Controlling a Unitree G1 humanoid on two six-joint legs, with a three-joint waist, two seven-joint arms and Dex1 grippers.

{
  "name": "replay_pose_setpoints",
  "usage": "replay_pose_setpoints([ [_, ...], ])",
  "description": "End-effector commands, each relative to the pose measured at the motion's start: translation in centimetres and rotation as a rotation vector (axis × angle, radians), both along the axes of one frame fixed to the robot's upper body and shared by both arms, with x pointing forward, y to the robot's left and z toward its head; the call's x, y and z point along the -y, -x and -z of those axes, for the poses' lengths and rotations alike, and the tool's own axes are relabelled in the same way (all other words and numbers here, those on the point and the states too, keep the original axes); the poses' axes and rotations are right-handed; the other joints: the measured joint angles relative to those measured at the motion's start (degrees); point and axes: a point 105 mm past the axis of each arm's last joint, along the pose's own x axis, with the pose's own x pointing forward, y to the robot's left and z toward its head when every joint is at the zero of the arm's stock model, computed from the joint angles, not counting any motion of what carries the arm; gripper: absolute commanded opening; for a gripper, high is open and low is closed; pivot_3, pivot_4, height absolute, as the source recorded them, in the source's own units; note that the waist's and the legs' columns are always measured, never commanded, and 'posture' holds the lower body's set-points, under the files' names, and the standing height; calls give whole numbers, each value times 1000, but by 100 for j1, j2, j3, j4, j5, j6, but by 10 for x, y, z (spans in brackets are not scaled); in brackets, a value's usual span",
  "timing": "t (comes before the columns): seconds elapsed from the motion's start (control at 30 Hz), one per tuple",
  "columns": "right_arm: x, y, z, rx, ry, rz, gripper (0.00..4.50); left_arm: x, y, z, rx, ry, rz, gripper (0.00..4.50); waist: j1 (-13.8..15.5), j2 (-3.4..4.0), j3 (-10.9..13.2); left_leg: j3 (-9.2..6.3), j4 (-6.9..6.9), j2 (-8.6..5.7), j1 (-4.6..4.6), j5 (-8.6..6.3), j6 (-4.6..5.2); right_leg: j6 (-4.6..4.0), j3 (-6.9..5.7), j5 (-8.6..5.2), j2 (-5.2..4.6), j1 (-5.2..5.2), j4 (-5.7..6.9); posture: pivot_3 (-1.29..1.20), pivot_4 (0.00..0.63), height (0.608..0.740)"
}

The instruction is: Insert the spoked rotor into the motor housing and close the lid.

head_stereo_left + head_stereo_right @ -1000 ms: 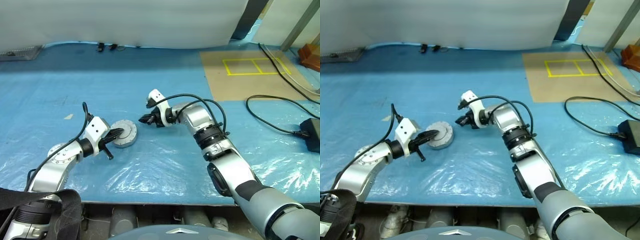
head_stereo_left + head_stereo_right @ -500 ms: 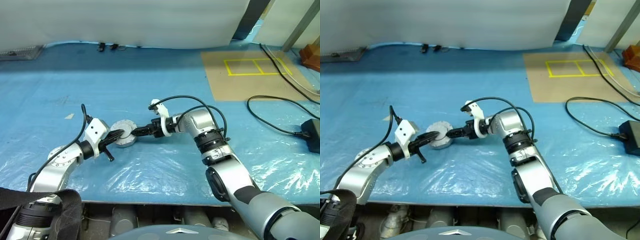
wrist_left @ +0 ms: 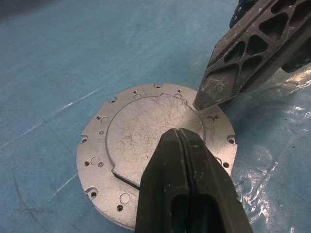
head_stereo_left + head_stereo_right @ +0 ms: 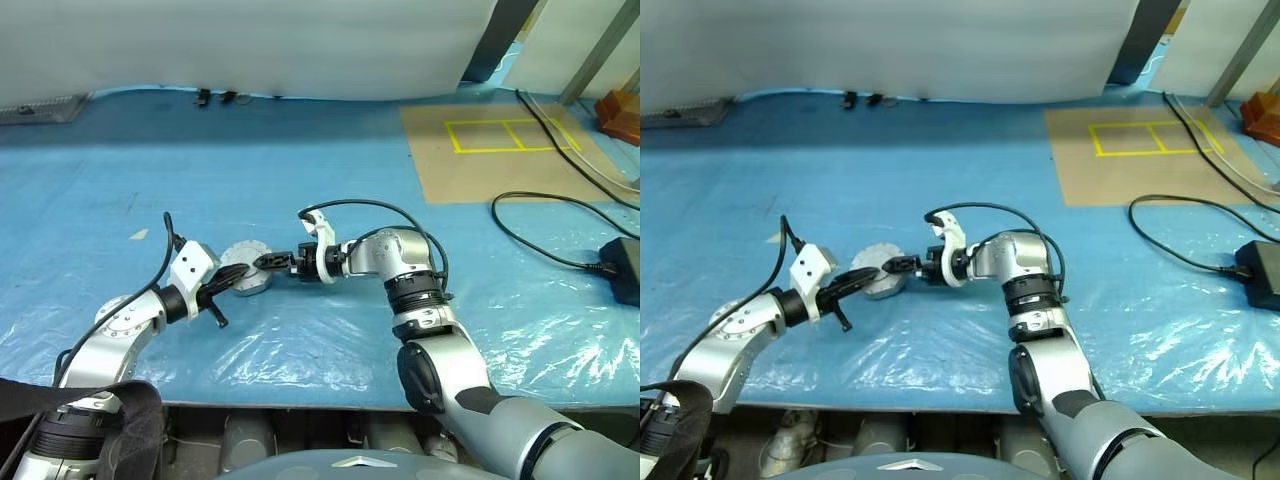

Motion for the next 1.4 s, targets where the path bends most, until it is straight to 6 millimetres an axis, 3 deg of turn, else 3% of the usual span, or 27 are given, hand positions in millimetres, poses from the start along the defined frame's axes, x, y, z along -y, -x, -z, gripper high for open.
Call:
replay_pose_setpoints([
  [0.03,-9,1,2,-52,1,15,4462,-10,7,32,-121,-49,-50,0,4,0,0,0,0,0,1,0,0,0,0,0,0,0,0,0,150,740],
  [0.23,-28,-5,-1,-139,-70,78,4462,-22,-5,23,-57,-60,-127,0,7,3,-2,0,0,-3,5,0,0,1,1,1,-3,3,3,0,150,740],
  [0.43,-37,0,-12,-170,-130,39,4462,-28,-1,28,-93,-85,-124,0,-5,7,-4,0,0,-2,6,0,0,1,1,1,-2,2,5,0,150,740],
  [0.67,-44,8,1,-157,-49,17,4462,-27,0,31,-105,-84,-119,0,-8,9,-5,1,-9,-3,-1,0,-2,-24,1,12,-1,-3,-1,0,150,740],
  [0.87,-59,8,-21,-164,-153,-2,4462,-28,0,31,-104,-83,-122,0,-9,9,-5,0,-9,-3,2,-1,-2,6,2,-4,-1,-2,0,0,150,740],
  [1.0,-62,9,-42,-152,-267,-33,3572,-31,1,32,-104,-83,-136,0,-8,9,-5,0,-8,-3,-2,0,-2,5,2,-3,-1,-21,-1,0,150,740],
  [1.13,-64,13,-42,-164,-276,-47,2120,-33,1,31,-96,-82,-151,0,-15,9,-5,1,-8,-2,-27,0,-3,-32,1,18,4,-49,0,0,150,740],
  [1.23,-63,14,-42,-167,-274,-54,1303,-33,0,30,-89,-83,-151,0,-6,9,-5,1,-9,-2,-41,0,-4,-33,1,18,5,-61,0,0,150,740],
  [1.4,-61,15,-26,-174,-174,-46,1293,-33,-9,16,-21,-59,-165,0,-7,9,-5,1,-8,-2,-44,0,-5,-33,1,18,4,-63,1,0,150,740],
])
